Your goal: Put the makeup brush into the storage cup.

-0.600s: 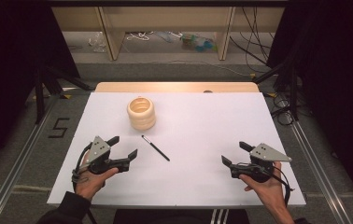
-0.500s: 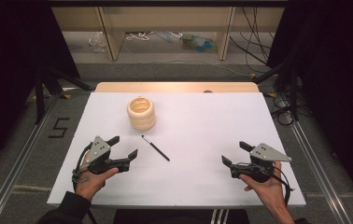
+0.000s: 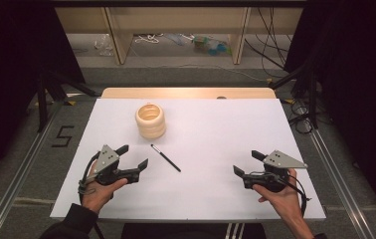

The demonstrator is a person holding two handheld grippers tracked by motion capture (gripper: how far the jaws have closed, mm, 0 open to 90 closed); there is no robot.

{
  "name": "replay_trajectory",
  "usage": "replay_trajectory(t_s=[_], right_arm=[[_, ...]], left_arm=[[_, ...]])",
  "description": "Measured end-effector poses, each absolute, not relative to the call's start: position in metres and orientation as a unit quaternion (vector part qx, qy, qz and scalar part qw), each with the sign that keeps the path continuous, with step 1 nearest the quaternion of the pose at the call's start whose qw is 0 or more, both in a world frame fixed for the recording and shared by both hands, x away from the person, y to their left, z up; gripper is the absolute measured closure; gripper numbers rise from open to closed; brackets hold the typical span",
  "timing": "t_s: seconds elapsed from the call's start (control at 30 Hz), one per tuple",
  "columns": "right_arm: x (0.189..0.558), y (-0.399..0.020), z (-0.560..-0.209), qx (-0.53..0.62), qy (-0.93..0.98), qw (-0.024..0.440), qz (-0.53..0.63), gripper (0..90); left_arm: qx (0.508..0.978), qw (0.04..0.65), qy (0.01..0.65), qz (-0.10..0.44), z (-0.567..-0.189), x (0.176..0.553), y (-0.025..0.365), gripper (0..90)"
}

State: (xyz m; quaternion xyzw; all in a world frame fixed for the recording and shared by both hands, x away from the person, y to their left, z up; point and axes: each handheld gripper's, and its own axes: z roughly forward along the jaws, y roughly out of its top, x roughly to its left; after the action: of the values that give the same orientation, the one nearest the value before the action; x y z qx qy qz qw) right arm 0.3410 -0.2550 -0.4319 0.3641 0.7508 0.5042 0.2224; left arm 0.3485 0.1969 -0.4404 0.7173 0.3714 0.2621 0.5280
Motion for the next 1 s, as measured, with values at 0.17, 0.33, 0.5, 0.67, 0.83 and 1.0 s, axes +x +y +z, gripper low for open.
replay_trajectory(t_s=[0.17,0.33,0.5,0.67,0.83,1.0], right_arm=[[0.35,-0.248,-0.426,0.352,0.755,0.22,0.508,16.2],[0.359,-0.236,-0.418,0.345,0.769,0.223,0.491,17.7],[0.369,-0.223,-0.41,0.333,0.782,0.228,0.474,17.7],[0.381,-0.206,-0.404,0.325,0.798,0.215,0.459,17.7],[0.39,-0.198,-0.402,0.315,0.814,0.207,0.442,17.9],[0.399,-0.185,-0.399,0.307,0.824,0.2,0.433,19.6]], left_arm=[[0.719,0.526,0.373,0.261,-0.441,0.347,0.196,15.9],[0.718,0.524,0.374,0.264,-0.441,0.346,0.198,16.0],[0.718,0.524,0.375,0.261,-0.441,0.346,0.198,16.0],[0.718,0.525,0.377,0.259,-0.442,0.346,0.197,15.9],[0.718,0.525,0.376,0.26,-0.442,0.347,0.198,16.0],[0.718,0.525,0.376,0.26,-0.442,0.347,0.197,16.0]])
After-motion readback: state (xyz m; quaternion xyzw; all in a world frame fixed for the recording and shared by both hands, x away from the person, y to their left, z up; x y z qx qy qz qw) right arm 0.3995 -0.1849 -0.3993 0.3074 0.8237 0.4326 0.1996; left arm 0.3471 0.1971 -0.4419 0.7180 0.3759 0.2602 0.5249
